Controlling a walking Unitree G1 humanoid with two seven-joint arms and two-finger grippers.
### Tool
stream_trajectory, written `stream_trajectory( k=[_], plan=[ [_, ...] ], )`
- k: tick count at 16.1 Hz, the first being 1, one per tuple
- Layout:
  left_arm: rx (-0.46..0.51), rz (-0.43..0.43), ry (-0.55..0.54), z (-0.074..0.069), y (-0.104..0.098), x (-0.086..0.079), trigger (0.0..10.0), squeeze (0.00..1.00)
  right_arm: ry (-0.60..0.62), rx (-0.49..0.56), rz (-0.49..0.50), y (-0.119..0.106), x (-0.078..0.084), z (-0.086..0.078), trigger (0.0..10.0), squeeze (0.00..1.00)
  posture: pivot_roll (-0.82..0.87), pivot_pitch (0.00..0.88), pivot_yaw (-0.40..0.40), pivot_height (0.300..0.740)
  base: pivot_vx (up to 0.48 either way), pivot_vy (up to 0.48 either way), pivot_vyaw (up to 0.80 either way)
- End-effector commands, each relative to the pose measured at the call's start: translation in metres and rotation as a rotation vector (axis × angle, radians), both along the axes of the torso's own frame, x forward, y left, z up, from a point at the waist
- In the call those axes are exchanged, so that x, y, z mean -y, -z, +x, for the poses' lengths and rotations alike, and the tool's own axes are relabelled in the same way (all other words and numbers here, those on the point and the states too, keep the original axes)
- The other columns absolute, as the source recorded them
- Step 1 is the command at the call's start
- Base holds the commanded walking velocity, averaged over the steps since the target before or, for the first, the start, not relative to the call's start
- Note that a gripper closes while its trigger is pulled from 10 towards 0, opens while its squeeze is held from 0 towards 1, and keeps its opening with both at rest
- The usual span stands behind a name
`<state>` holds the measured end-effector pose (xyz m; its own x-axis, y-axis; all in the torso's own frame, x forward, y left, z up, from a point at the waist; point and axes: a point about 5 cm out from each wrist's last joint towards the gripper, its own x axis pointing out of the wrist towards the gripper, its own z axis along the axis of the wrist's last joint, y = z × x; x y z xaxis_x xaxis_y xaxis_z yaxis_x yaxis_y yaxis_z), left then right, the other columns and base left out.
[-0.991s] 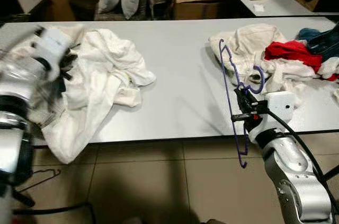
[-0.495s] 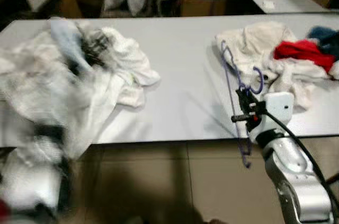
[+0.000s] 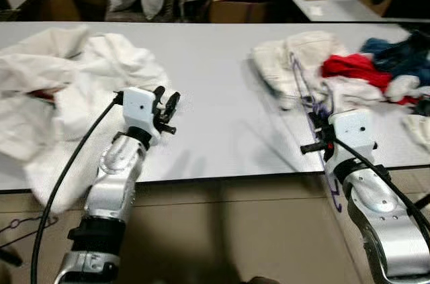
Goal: Hang hanger
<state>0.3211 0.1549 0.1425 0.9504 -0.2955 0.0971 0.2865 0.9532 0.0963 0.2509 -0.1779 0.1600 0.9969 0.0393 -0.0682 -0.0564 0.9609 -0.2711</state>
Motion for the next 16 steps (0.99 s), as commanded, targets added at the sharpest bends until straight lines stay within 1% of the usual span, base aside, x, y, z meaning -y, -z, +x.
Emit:
stream_trajectory(
  k=[1, 2, 3, 4, 6, 8, 9, 10, 11, 12, 13, 15, 16],
  plan=[
    [0.0, 0.013, -0.017, 0.001, -0.002, 0.001, 10.0, 0.18, 0.05, 0.01, -0.005, -0.003, 0.008, 0.001, 10.0, 0.0, -0.06, 0.0, -0.004, 0.74, 0.0, -0.401, 0.0],
    [-0.005, 0.011, -0.029, 0.0, -0.001, -0.001, 10.0, 0.18, 0.051, 0.015, -0.018, -0.004, 0.009, 0.0, 10.0, 0.0, -0.06, 0.0, 0.007, 0.74, 0.0, -0.416, 0.0],
    [-0.014, 0.012, -0.036, -0.002, 0.002, -0.002, 10.0, 0.18, 0.055, 0.012, -0.01, -0.003, 0.01, -0.003, 10.0, 0.0, -0.07, 0.0, 0.014, 0.74, 0.0, -0.428, 0.0],
    [-0.03, 0.026, -0.042, -0.006, 0.007, -0.002, 10.0, 0.17, 0.087, 0.0, 0.03, -0.001, 0.015, -0.007, 10.0, 0.0, -0.08, 0.0, 0.021, 0.74, 0.0, -0.428, 0.0],
    [-0.047, 0.033, -0.039, -0.006, 0.01, 0.003, 10.0, 0.17, 0.138, -0.002, 0.1, 0.001, 0.021, -0.01, 10.0, 0.0, -0.09, 0.0, 0.03, 0.74, 0.0, -0.426, 0.0],
    [-0.048, 0.021, -0.028, -0.005, 0.009, 0.008, 10.0, 0.17, 0.136, -0.018, 0.111, 0.004, 0.021, -0.012, 10.0, 0.0, -0.09, 0.0, 0.034, 0.74, 0.0, -0.42, -0.22],
    [-0.049, 0.021, -0.021, -0.005, 0.01, 0.01, 10.0, 0.18, 0.133, -0.022, 0.124, 0.005, 0.02, -0.013, 10.0, 0.0, -0.09, 0.0, 0.034, 0.74, 0.0, -0.42, -0.8],
    [-0.053, 0.022, -0.023, -0.006, 0.011, 0.01, 10.0, 0.17, 0.156, -0.03, 0.096, 0.007, 0.023, -0.013, 10.0, 0.0, -0.09, 0.0, 0.034, 0.74, 0.0, -0.364, -0.8],
    [-0.063, 0.007, -0.023, -0.007, 0.012, 0.01, 10.0, 0.16, 0.169, -0.034, 0.088, 0.008, 0.025, -0.014, 10.0, 0.0, -0.09, 0.0, 0.031, 0.74, 0.0, 0.0, -0.8],
    [-0.068, 0.008, -0.03, -0.007, 0.013, 0.009, 10.0, 0.07, 0.164, -0.041, 0.105, 0.008, 0.026, -0.015, 10.0, 0.0, -0.09, 0.0, 0.03, 0.74, 0.0, 0.0, -0.8],
    [-0.069, 0.012, -0.039, -0.006, 0.013, 0.009, 10.0, 0.05, 0.164, -0.042, 0.113, 0.008, 0.026, -0.015, 10.0, 0.0, -0.09, 0.0, 0.029, 0.74, 0.0, 0.0, -0.8],
    [-0.073, 0.015, -0.043, -0.005, 0.012, 0.009, 10.0, 0.05, 0.15, -0.044, 0.165, 0.008, 0.024, -0.014, 10.0, 0.0, -0.09, 0.0, 0.028, 0.74, 0.0, 0.0, -0.8],
    [-0.057, -0.008, -0.014, -0.005, 0.01, 0.011, 10.0, 0.06, 0.143, -0.052, 0.202, 0.009, 0.02, -0.015, 10.0, 0.0, -0.09, 0.0, 0.027, 0.74, 0.0, 0.0, -0.8]
  ],
)
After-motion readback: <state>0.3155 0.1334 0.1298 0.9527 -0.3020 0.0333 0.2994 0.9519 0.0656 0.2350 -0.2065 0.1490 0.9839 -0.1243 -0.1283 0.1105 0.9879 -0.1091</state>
